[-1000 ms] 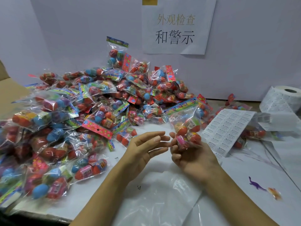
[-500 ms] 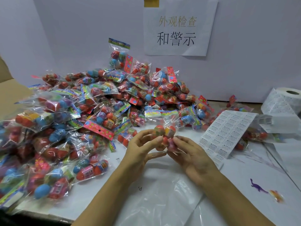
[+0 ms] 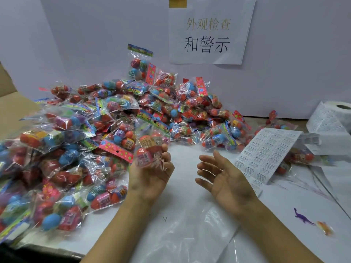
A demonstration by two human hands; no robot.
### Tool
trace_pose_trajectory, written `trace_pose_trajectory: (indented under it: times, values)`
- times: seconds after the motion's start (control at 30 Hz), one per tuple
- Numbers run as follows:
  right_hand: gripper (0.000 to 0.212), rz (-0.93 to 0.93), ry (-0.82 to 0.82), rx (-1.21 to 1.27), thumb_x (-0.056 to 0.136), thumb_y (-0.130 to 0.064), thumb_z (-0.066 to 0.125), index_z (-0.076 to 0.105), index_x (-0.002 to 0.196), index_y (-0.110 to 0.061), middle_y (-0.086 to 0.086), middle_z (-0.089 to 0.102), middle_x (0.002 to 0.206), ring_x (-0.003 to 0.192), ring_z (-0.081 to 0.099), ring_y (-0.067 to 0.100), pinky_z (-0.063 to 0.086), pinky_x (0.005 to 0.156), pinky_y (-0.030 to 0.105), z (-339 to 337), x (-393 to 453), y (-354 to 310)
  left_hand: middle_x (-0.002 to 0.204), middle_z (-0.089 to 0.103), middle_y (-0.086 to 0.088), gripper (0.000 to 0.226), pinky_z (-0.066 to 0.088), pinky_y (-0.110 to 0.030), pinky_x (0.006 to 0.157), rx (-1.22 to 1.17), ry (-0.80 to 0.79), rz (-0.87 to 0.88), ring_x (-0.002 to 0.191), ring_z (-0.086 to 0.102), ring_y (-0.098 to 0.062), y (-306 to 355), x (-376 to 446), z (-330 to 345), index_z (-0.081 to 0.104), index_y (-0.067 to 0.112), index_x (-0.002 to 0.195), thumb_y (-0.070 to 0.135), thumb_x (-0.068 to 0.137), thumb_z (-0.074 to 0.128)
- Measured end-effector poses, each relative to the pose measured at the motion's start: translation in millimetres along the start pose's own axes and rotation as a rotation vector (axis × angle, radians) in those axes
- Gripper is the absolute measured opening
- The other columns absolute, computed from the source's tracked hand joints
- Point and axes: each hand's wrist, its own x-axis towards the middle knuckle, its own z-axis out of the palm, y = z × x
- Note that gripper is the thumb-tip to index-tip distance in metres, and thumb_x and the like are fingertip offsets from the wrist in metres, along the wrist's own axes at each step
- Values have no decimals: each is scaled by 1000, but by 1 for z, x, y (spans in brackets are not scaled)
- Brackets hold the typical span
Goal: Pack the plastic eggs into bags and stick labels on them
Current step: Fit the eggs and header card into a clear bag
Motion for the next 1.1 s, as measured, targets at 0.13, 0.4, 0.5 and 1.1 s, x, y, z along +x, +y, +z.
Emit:
trace_pose_trajectory:
  times: [0.13,0.4,0.5,1.1]
  values:
    - [33,-3,-5,-22,80,-42,67,81,86,-13,8,69,83,73,68,17,60,67,32,0,0,0,91,70,-10,33,55,-28,52,100,54,9,66,67,-18,-3,4,-4,78,2,92,22,67,85]
    - [48,-135,48,-289,65,-44,78,78,101,-13,9,72,95,86,70,21,59,70,33,-2,0,5,102,70,-6,26,57,-31,74,594,17,56,86,64,-14,-10,2,-5,74,17,107,21,81,69]
    - [49,-159,28,-398,65,-39,81,76,106,-13,9,76,98,86,71,19,59,72,31,0,-1,9,117,66,-19,42,58,-35,76,658,-13,59,95,67,-24,-14,1,-3,62,8,122,15,82,69]
    - [39,-197,146,-256,63,-32,81,76,98,-15,9,73,89,79,67,19,51,75,40,-8,4,4,130,65,-30,105,46,-72,100,451,29,-117,121,61,-54,-12,-2,-6,76,2,114,94,67,57]
